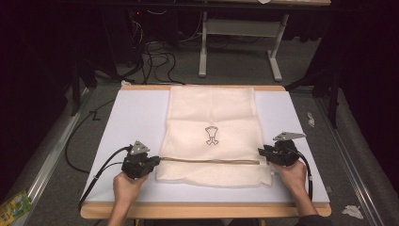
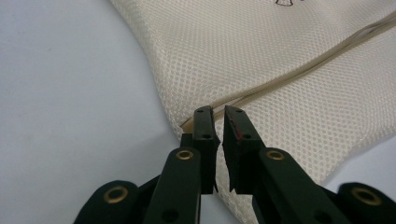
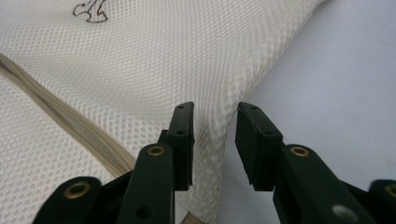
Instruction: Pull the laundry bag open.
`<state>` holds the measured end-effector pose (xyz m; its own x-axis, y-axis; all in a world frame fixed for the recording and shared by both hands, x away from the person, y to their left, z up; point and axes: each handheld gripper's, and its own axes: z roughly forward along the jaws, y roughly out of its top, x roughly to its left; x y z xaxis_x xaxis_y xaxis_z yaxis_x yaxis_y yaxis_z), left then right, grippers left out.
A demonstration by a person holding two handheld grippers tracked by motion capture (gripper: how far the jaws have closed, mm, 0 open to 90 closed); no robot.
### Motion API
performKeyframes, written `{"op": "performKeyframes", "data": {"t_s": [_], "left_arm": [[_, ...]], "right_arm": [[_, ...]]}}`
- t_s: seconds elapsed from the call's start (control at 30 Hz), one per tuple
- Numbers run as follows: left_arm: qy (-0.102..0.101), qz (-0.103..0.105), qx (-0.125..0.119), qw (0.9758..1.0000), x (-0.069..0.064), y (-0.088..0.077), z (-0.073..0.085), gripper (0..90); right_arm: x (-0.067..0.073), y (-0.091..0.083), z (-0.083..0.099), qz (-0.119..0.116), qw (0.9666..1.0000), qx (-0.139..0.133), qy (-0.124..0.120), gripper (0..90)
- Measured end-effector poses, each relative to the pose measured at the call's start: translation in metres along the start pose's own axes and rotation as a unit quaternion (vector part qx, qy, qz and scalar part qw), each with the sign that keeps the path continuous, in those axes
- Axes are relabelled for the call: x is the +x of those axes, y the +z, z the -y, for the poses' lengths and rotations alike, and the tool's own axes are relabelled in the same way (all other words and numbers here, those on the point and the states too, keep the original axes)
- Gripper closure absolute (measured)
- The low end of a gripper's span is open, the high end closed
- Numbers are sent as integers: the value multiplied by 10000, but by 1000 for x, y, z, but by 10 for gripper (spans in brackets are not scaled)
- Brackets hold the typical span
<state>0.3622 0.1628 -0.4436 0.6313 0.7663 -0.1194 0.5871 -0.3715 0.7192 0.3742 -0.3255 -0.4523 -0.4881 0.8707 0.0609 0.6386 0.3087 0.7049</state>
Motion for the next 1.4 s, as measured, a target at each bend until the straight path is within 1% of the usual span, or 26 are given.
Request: {"op": "performKeyframes", "data": {"t_s": [0.07,0.2,0.23,0.33,0.4,0.43,0.53,0.6,0.7,0.77,0.8,0.87,0.97,1.03,1.17,1.23,1.33,1.4], "left_arm": [[-1,14,-104,9999,0,-2,-1,780],[13,-51,-387,9992,0,-8,-4,684],[2,-51,-474,9989,-1,-9,-5,663],[7,-94,-647,9979,-1,-15,-8,652],[71,-164,-704,9974,0,-18,-10,634],[70,-178,-762,9969,0,-20,-11,627],[11,-239,-914,9955,4,-26,-13,605],[-23,-257,-1002,9946,5,-30,-14,589],[-59,-307,-1113,9933,7,-36,-14,592],[-53,-360,-1232,9917,8,-39,-14,604],[-81,-359,-1275,9912,9,-40,-14,606],[-136,-348,-1322,9905,12,-42,-13,607],[-168,-396,-1317,9904,15,-44,-11,608],[-195,-425,-1357,9896,16,-46,-10,606],[-263,-473,-1458,9878,20,-52,-8,600],[-276,-521,-1481,9872,21,-54,-7,596],[-337,-540,-1522,9863,24,-55,-6,592],[-367,-557,-1522,9861,26,-55,-4,586]], "right_arm": [[0,-3,-1,14,10000,-60,43,622],[2,-12,-4,11,9997,-247,5,553],[1,-15,-5,15,9994,-345,-22,543],[0,-23,-5,12,9985,-542,49,517],[-1,-28,-4,26,9978,-662,97,511],[-3,-31,-4,33,9974,-707,124,508],[-8,-39,-2,104,9958,-882,221,497],[-12,-44,-1,104,9945,-1002,302,493],[-17,-52,2,169,9928,-1128,371,493],[-20,-55,4,213,9918,-1195,404,487],[-21,-57,5,251,9915,-1201,432,486],[-23,-61,7,301,9906,-1246,468,487],[-27,-69,9,361,9883,-1380,547,491],[-30,-73,11,402,9867,-1459,597,493],[-34,-80,14,436,9850,-1532,662,498],[-36,-83,16,492,9841,-1566,674,501],[-41,-86,20,520,9823,-1630,761,506],[-43,-88,22,540,9811,-1669,817,508]]}}
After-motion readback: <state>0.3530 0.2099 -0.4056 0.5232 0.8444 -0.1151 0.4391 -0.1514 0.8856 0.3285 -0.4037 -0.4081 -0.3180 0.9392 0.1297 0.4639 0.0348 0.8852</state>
